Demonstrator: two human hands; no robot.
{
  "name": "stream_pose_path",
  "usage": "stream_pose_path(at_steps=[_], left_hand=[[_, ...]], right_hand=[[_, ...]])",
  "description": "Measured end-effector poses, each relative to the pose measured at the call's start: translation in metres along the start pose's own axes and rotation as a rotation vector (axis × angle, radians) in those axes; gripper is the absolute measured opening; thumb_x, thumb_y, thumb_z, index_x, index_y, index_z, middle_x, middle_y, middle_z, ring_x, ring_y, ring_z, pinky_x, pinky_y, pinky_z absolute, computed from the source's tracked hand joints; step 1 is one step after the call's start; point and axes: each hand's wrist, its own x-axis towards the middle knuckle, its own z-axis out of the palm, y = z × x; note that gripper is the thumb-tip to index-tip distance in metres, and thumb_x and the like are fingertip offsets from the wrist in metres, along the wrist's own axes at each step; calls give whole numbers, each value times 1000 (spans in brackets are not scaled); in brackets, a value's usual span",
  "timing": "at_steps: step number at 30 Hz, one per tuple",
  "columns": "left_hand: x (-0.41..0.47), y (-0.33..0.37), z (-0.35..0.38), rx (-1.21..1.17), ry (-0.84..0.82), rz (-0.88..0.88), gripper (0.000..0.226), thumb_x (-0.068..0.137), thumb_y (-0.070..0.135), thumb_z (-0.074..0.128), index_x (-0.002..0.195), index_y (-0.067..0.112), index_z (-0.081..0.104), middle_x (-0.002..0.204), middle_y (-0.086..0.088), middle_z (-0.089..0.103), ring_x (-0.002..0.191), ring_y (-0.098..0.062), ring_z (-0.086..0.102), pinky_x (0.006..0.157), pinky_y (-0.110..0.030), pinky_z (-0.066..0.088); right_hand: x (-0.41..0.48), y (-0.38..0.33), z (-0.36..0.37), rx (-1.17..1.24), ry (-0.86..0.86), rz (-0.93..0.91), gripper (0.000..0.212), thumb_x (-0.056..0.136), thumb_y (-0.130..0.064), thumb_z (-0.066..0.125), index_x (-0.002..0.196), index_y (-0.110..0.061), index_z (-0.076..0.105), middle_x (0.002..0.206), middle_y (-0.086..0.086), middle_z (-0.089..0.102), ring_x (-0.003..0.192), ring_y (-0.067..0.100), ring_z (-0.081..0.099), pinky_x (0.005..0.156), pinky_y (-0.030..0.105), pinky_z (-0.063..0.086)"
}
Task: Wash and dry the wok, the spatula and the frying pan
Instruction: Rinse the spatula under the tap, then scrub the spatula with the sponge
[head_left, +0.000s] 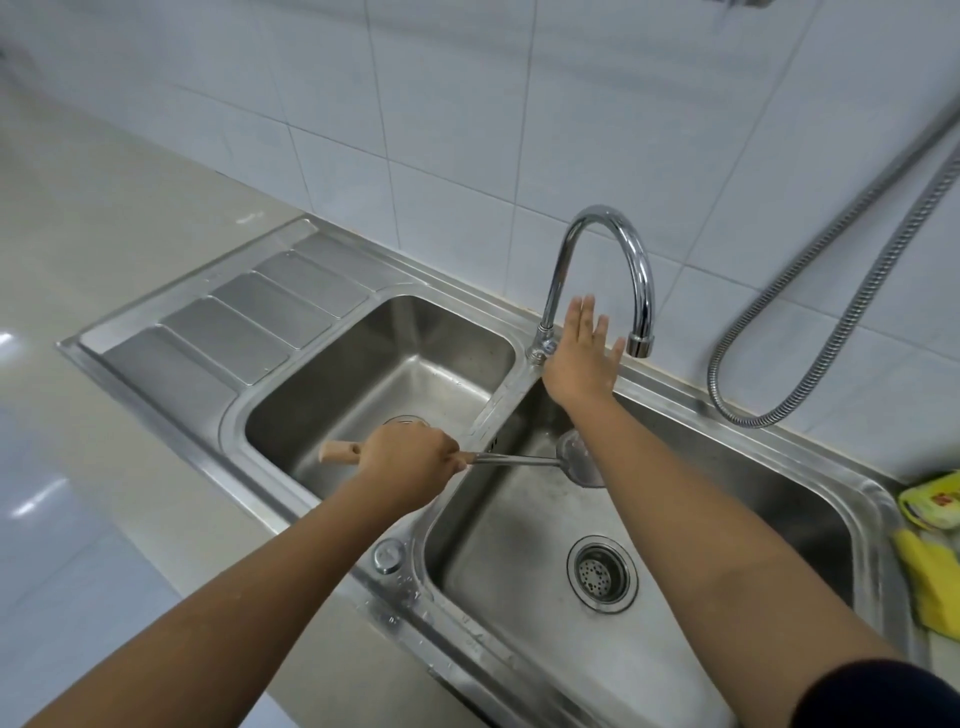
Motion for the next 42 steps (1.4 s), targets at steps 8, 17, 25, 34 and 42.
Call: stream_pose_path(at_steps=[8,17,25,34,42], left_hand=[[-2,15,9,-71,-72,-16,35,98,45,41,96,23,68,82,5,64,75,-14,62,50,-24,34],[-16,69,37,-375,-220,-61,25,95,40,49,95,18,62,92,-1,64,80,-18,57,64,-28,39],[-29,146,38,-566,-240,-110,13,91,38,56,93,25,59,82,6,63,78,-15,61,65,-29,44],[-48,192,26,-604,-202,-176,17,89,38,60,89,22,57,89,2,65,84,-19,63,69,-31,47],[-75,215,20,-716,-281,-124,23,92,40,56,90,18,54,83,-3,64,77,-23,59,64,-31,43]], right_hand=[[-31,29,2,126,-22,-81,72,97,-22,43,155,-16,1,163,2,-4,148,26,12,119,48,12],[-135,198,-2,76,175,283,48,91,-17,48,139,-12,49,153,9,36,130,36,39,107,42,33],[-200,334,-22,-42,177,660,48,88,-24,57,133,-9,47,143,20,42,122,43,39,105,45,32],[-202,342,-18,8,178,663,45,85,-25,63,121,-7,45,125,25,48,112,44,47,97,48,36],[-204,259,6,-30,238,-75,46,86,-30,64,131,-38,53,131,10,47,101,32,51,84,43,47]])
